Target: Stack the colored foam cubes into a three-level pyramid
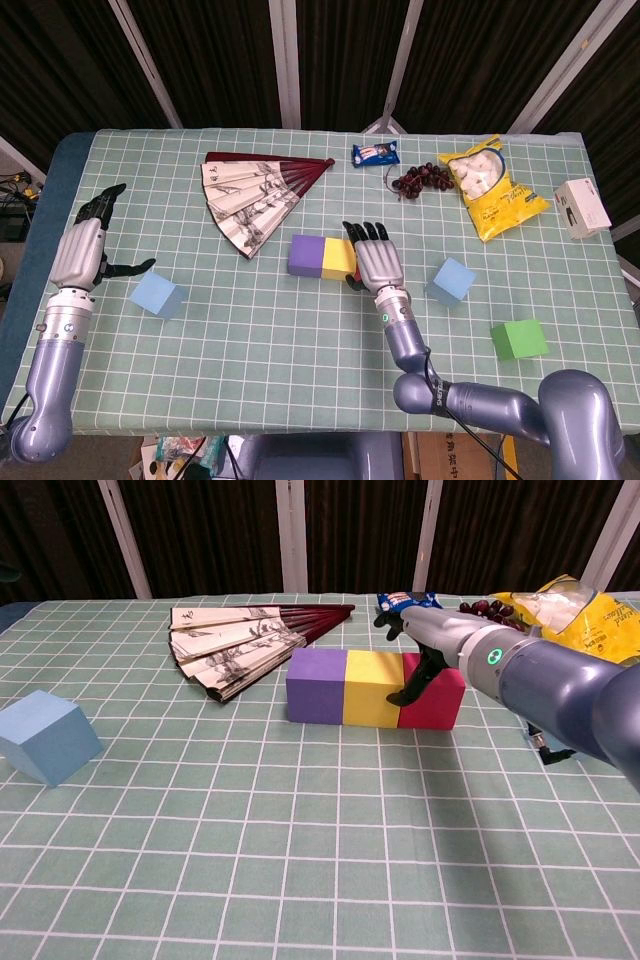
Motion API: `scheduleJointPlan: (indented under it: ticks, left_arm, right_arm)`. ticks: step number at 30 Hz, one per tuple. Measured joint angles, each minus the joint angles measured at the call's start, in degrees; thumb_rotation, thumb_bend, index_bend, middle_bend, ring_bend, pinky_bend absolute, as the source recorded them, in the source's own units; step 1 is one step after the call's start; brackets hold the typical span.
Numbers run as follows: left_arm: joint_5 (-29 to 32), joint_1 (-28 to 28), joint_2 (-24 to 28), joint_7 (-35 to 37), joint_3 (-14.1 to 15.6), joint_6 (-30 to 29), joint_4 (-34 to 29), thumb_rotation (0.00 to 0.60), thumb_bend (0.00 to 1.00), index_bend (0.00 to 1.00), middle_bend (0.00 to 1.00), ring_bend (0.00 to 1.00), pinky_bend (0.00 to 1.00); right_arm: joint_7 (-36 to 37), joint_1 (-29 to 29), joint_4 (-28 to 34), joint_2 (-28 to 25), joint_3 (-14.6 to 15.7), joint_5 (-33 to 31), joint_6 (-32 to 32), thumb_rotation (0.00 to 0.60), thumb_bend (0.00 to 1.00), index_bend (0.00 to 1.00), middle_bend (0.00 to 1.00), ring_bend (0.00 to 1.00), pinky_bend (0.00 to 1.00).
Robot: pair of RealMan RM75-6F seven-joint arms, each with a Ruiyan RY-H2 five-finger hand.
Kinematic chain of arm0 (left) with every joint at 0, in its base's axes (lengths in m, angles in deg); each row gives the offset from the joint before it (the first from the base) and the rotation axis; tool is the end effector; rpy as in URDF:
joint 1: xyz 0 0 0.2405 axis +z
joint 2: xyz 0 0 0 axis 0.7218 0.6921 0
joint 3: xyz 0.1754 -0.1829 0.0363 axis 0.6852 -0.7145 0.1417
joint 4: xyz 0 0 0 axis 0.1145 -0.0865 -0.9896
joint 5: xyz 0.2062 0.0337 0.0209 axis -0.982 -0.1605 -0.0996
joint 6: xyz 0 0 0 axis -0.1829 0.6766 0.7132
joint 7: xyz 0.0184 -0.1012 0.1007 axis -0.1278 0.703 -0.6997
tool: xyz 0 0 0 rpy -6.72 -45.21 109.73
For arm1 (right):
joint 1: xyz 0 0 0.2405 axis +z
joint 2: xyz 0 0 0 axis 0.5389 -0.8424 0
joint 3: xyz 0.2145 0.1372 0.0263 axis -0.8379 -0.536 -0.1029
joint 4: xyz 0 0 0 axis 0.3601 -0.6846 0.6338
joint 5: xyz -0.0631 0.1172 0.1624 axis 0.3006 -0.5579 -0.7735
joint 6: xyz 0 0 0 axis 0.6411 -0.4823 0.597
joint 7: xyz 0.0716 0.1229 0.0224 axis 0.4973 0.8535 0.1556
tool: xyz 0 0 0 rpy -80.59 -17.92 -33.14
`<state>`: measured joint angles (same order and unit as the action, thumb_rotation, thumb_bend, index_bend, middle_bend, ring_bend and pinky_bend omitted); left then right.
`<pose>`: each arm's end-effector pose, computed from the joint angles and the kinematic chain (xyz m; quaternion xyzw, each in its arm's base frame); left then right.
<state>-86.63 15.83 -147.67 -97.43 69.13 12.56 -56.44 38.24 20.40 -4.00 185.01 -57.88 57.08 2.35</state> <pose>-0.1781 0.3209 0.1426 -0.5042 -0.5070 -0.4770 0.5111 -0.0957 -0.3796 -0.0508 0.6608 -0.4616 0.3595 0.4700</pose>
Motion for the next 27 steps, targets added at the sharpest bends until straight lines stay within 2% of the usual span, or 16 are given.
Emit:
scheduleJointPlan:
  ticks: [17,27]
  left_arm:
    - [0.17,-0.11,-0.18,-0.08,0.12,0.09,0.29,0.600,0.07,0.00,0.04,0.06,0.04]
    - [0.39,-0.22,-0.26,-0.12,0.30,0.51,0.48,0.600,0.07,0.00,0.04,0.06,0.04]
  right_arm:
    - [-0.27,-0.10,-2.02,1.24,-0.29,0.27,0.16,0.600,0.31,0.00,0.14,0.08,0.00]
    - [-0.71,-0.91,-0.55,0.74,0.18,0.45,-0.18,0.600,0.31,0.00,0.13,0.07,0.00]
